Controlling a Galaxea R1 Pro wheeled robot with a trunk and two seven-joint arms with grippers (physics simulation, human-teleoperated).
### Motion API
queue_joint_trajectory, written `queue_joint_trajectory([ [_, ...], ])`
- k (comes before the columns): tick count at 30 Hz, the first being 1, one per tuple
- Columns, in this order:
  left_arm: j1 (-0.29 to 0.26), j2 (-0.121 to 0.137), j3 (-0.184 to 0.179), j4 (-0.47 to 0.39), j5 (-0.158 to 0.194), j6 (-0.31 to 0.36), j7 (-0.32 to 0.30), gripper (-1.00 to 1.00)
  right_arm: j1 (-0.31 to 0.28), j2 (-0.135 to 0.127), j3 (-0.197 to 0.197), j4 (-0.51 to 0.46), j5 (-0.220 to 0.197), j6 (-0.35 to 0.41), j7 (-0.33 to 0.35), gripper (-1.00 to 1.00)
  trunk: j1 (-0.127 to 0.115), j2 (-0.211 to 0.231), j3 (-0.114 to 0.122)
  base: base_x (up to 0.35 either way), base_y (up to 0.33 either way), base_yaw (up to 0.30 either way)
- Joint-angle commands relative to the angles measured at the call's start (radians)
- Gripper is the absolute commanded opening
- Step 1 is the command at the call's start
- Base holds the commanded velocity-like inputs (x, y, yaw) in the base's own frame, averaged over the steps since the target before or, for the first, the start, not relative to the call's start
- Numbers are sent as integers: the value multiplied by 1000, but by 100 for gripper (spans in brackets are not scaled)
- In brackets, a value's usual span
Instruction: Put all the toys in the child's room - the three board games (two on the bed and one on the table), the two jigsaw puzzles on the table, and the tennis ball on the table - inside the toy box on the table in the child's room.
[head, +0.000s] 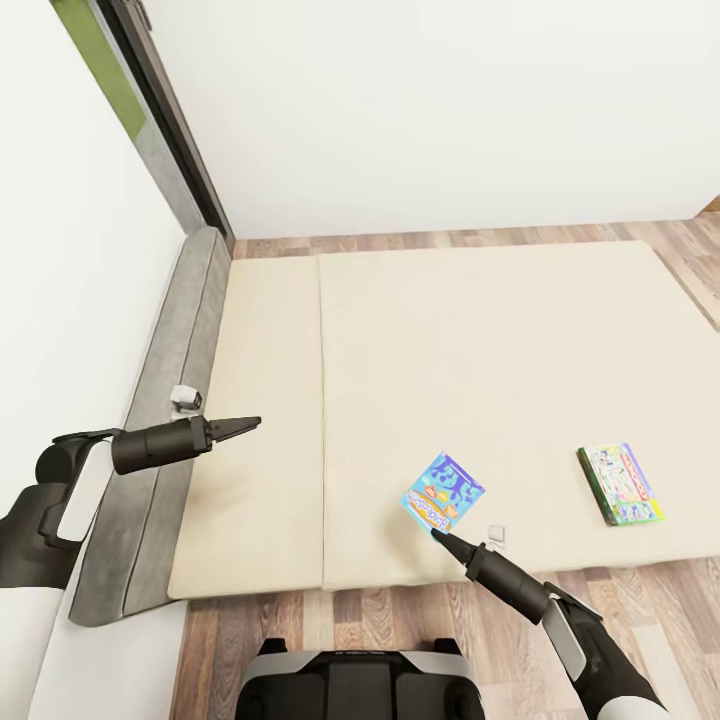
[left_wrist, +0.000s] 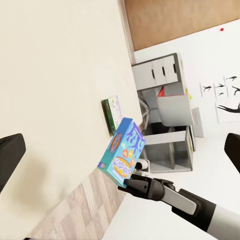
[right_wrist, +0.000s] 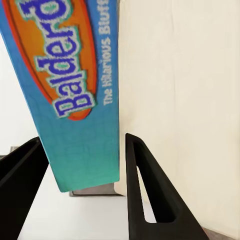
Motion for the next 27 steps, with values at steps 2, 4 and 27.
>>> queue_joint_trajectory([
  [2, -1, 1, 1, 0, -1, 4, -3, 100, 0, 0, -1, 0, -4, 10, 3, -100, 1, -1, 2, 0, 0, 0],
  [4, -1, 1, 1, 0, -1, 4, -3, 100, 0, 0, -1, 0, -4, 9, 3, -100, 1, -1, 5, 0, 0, 0],
  [27, -1, 1, 1, 0, -1, 4, -3, 100, 0, 2, -1, 0, -4, 3, 2, -100, 1, -1, 43, 0, 0, 0],
])
